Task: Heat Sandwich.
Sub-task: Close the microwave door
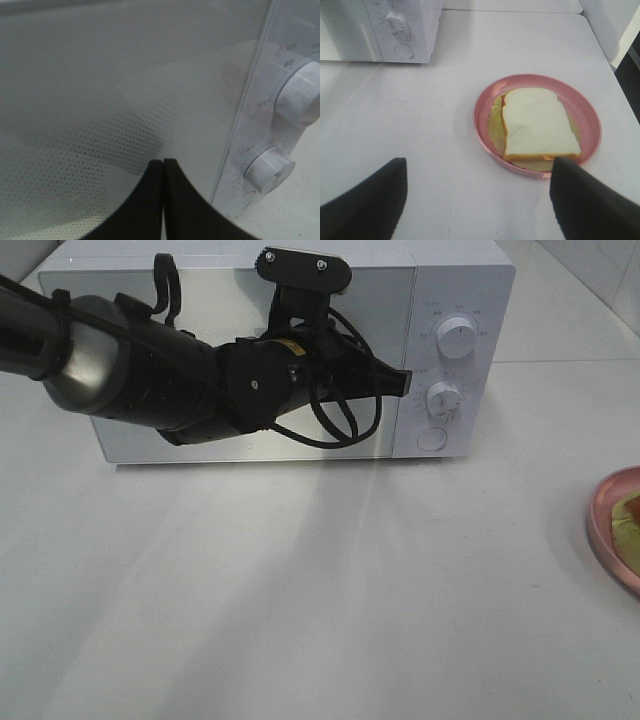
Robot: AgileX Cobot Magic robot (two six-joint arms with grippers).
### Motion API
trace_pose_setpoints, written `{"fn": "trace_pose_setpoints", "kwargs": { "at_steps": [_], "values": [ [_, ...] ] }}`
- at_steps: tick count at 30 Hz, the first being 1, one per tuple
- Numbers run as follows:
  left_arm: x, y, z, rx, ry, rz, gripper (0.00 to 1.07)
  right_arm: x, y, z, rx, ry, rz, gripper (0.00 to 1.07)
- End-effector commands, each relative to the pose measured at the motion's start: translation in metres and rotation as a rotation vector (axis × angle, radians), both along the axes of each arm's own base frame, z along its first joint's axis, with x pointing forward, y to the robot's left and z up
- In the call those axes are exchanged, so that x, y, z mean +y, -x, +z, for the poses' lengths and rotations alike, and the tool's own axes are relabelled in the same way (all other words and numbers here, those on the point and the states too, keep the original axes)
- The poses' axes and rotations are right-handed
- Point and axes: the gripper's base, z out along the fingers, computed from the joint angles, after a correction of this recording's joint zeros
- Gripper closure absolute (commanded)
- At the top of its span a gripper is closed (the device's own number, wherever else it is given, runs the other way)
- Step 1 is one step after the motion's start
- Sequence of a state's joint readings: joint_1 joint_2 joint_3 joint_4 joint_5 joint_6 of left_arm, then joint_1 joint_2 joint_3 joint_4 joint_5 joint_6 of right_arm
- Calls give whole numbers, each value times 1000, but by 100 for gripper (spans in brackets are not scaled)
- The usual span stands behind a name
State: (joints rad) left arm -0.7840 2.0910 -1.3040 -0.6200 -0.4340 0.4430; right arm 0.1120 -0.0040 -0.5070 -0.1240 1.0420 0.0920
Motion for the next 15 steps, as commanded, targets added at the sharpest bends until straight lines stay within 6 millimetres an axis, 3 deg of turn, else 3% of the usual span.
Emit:
{"fn": "trace_pose_setpoints", "kwargs": {
  "at_steps": [1, 15],
  "values": [
    [14, -19, 12, -74, 63, 102, 106, 0, 4, 0, -30, 6, -3, 31],
    [7, -13, 12, -61, 61, 79, 106, 0, 4, 0, -30, 6, -3, 31]
  ]
}}
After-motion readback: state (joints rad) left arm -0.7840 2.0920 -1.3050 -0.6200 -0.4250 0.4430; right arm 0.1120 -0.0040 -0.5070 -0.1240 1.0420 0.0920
